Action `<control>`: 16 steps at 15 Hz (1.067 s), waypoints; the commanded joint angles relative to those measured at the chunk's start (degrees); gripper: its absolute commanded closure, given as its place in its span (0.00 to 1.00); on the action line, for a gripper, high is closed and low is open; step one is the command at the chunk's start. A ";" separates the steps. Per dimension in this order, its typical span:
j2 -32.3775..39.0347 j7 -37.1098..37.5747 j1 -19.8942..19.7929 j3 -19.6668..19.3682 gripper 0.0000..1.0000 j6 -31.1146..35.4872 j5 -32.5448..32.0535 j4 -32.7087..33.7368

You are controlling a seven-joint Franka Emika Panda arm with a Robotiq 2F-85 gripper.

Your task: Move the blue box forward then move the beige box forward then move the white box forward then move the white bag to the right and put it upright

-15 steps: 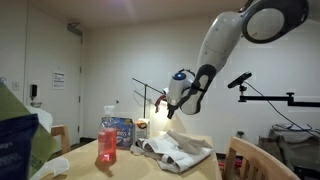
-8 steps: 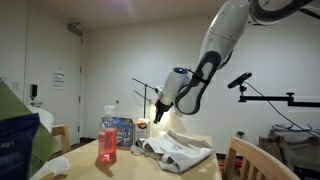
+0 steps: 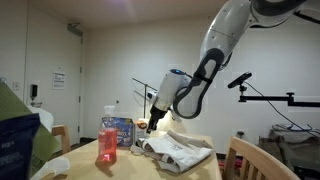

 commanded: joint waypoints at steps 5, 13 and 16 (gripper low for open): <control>-1.82 -10.22 -9.93 15.37 1.00 -6.00 -2.87 -1.71; -2.71 -17.46 -13.25 18.89 1.00 -14.87 -2.65 -1.98; -2.74 -21.28 -14.33 20.35 1.00 -19.57 -1.76 -1.87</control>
